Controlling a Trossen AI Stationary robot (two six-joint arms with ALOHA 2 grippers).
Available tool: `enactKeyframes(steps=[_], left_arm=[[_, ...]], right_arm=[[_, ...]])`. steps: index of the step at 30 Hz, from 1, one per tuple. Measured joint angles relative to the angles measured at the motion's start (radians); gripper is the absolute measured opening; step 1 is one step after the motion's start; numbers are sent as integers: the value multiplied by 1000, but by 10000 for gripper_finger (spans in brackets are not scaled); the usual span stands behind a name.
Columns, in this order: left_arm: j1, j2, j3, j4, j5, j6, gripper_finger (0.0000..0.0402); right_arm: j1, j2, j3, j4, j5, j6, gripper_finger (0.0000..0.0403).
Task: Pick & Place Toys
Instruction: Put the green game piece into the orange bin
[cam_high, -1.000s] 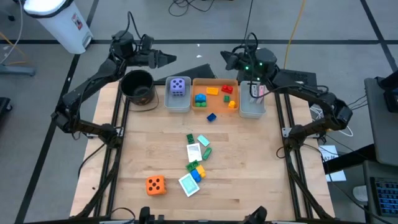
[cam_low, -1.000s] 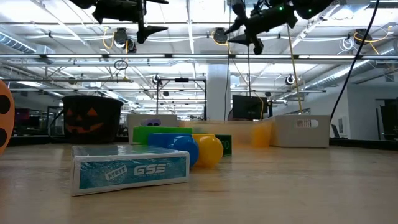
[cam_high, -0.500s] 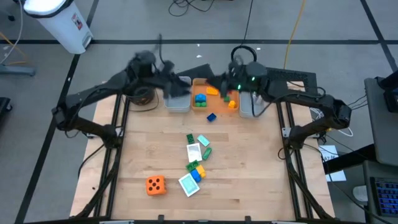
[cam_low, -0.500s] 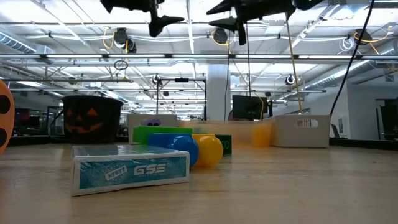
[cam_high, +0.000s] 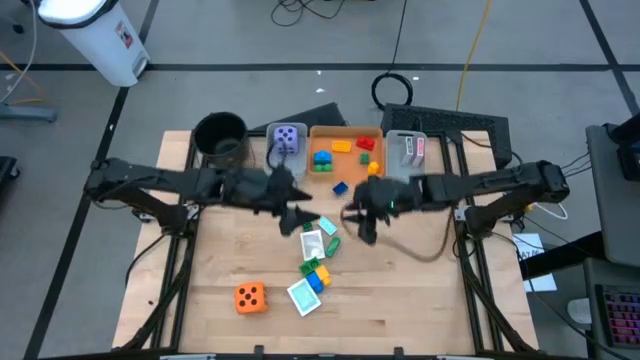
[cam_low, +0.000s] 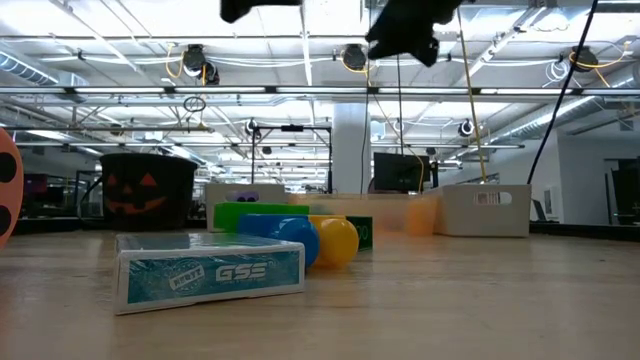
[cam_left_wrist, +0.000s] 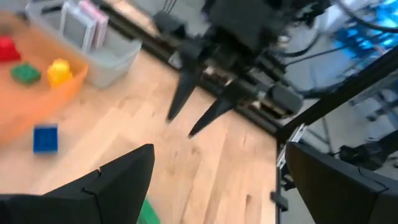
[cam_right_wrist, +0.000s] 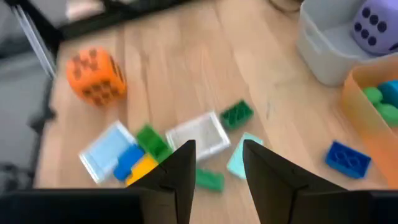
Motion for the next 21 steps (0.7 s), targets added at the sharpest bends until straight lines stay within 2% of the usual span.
enactKeyframes(steps=[3, 7, 13, 21], left_arm=[[-90, 27, 0, -51, -104, -66, 367], [-184, 103, 1, -109, -184, -147, 367], [-235, 259, 0, -148, -184, -275, 367], [-224, 403, 0, -205, -129, -322, 367]], right_arm=[[85, 5, 0, -18, 68, -19, 123], [155, 8, -45, 54, 69, -37, 123], [177, 8, -163, 219, 71, 108, 123], [193, -12, -328, 315, 65, 282, 123]])
